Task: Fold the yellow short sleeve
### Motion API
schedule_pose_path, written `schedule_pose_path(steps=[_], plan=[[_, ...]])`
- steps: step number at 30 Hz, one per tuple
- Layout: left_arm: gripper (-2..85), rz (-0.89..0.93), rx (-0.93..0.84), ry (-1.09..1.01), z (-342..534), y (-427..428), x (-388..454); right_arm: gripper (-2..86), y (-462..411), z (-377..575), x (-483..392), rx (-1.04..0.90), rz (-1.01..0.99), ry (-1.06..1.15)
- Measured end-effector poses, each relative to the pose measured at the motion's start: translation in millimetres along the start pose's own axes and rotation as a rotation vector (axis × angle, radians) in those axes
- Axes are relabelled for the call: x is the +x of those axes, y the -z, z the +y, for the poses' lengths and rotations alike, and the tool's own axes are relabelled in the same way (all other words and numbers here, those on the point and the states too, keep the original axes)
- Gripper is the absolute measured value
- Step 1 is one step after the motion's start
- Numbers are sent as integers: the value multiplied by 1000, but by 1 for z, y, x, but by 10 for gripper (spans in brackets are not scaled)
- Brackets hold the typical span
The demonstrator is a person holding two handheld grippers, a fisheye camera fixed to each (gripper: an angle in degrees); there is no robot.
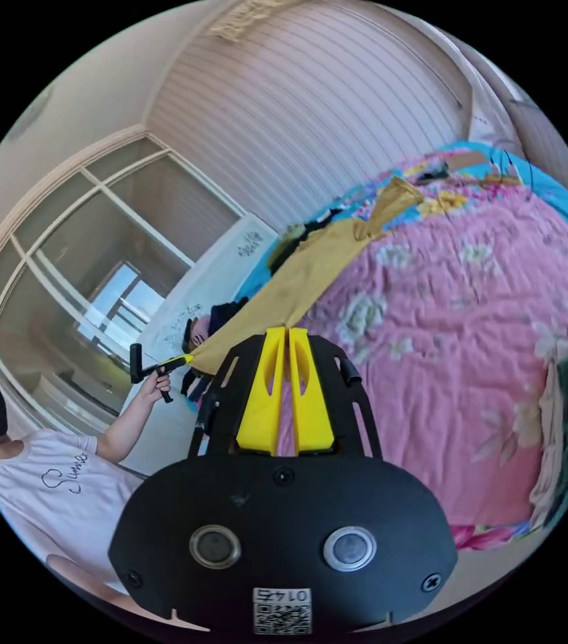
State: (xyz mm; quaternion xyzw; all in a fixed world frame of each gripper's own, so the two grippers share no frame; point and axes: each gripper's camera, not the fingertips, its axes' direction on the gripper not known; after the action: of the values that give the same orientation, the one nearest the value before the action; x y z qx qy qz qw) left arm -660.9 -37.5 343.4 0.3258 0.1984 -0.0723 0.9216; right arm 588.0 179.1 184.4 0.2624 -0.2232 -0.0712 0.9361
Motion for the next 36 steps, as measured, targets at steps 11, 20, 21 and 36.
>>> schedule_pose_path(steps=[11,20,21,36], plan=[[-10,36,-227,112,45,-123,-12,2,-95,56,56,-288,86,-254],[-10,45,-231,116,35,-149,9,1,-126,54,50,-363,98,-296],[-10,39,-239,116,34,-154,13,1,-132,54,49,-390,109,-291],[-3,92,-341,155,-14,-231,56,3,-196,47,42,-469,182,-364]])
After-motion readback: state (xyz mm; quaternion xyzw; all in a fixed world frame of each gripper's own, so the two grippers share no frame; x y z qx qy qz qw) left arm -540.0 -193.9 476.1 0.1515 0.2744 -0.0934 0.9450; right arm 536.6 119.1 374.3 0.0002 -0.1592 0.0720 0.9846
